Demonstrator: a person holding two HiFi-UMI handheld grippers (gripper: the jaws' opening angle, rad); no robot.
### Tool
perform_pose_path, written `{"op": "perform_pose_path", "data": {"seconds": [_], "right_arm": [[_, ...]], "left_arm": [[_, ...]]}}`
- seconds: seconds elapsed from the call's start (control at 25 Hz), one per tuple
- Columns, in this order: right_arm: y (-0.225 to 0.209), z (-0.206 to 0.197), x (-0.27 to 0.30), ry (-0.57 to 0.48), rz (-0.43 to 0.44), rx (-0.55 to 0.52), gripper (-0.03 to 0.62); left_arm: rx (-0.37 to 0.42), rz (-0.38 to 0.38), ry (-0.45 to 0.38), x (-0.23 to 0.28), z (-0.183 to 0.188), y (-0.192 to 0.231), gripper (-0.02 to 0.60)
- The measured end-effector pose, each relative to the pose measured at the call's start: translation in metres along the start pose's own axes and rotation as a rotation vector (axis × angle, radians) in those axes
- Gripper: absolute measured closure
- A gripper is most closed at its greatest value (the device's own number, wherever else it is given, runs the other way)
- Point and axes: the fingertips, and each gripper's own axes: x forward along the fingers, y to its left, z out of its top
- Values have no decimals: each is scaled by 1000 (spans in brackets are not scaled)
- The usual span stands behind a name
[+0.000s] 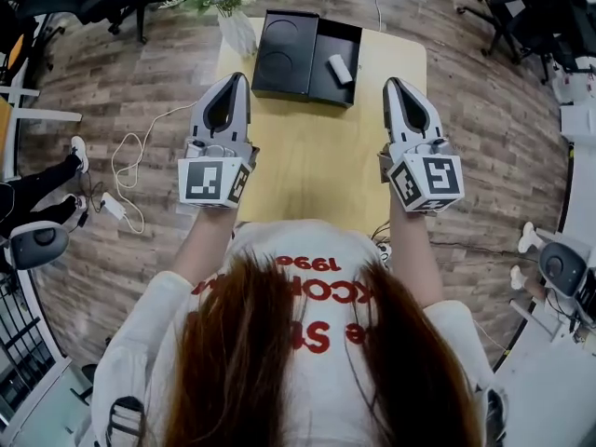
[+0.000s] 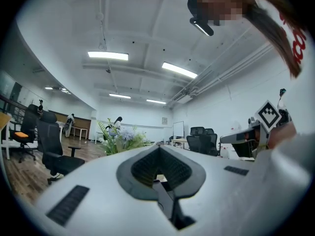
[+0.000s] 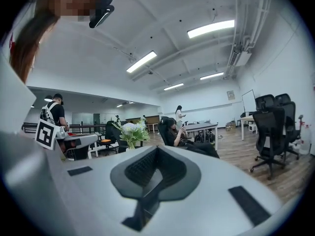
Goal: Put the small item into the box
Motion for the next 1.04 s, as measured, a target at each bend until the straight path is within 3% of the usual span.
{"op": "perform_pose_path", "data": {"seconds": [1.04], "right_arm": [[8, 11, -19, -46, -6, 11, 589]], "left_arm": [[4, -1, 5, -11, 5, -10, 575]]}}
